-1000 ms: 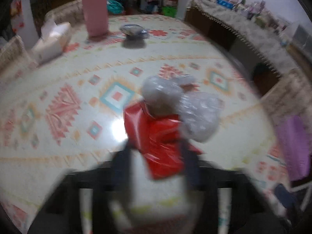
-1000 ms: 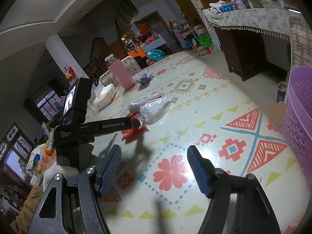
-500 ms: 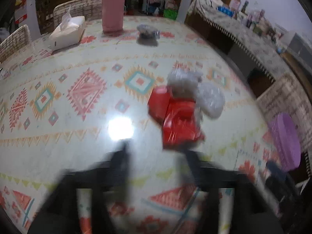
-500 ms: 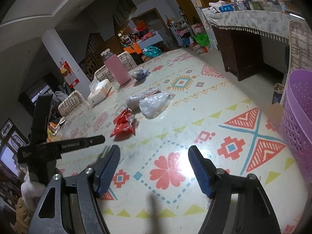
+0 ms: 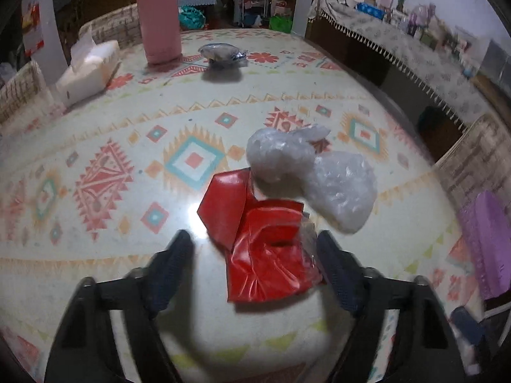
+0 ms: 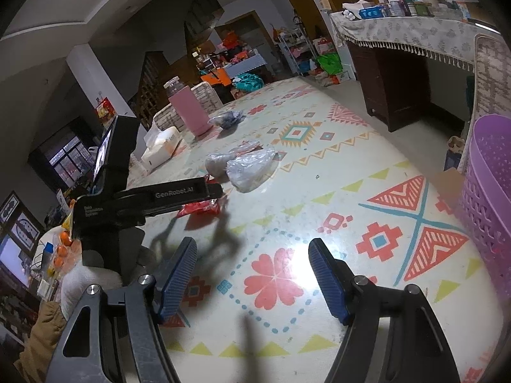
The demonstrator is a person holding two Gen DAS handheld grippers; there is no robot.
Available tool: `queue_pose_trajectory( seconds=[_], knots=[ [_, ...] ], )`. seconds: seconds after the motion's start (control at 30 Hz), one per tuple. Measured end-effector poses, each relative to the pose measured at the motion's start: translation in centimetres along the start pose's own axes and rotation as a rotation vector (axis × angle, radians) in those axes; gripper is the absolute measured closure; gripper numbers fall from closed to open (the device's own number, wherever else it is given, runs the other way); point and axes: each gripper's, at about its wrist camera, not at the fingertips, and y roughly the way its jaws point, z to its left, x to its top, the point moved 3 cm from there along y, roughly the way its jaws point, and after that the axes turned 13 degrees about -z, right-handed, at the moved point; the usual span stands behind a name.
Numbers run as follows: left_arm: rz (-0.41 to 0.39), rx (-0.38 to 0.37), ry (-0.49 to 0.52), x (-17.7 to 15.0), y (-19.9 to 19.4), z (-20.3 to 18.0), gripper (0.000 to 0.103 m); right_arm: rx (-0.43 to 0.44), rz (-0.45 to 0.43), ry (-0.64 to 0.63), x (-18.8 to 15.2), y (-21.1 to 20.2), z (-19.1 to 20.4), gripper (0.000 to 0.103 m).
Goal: Collect trash
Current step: 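Lower the left tool onto the red plastic wrapper and close it, then lift the red wrapper with the left tool while the right tool grasps the clear plastic bag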
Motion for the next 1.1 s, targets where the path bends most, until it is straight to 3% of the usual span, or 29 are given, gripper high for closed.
queue_pose_trajectory(
  seconds=[0.3, 0.53, 0.73, 0.93, 1.1],
  knots=[
    [-0.014, -0.035, -0.084, -2.0, -4.4, 4.2, 0.078, 0.007, -0.002, 0.0, 0.0, -0.2, 0.1, 0.025],
    [-0.024, -0.023, -0.128, -3.0, -5.4, 6.8, 0.079, -0.005, 0.015, -0.002, -0.1, 0.1, 0.1, 0.023],
    [-0.028, -0.038, -0.14, -3.3, -5.4, 7.2, 0.076, -0.025, 0.056, 0.008, -0.4, 1.0, -0.2, 0.022],
    [-0.008, -0.106, -0.179, -3.7, -4.9, 8.1, 0.063, -0.052, 0.106, 0.018, -0.5, 1.9, -0.5, 0.02],
    [-0.006, -0.168, -0.277, -3.5, -5.1, 10.1, 0.055, -0.03, 0.128, 0.005, -0.5, 2.3, 0.0, 0.01]
  ],
)
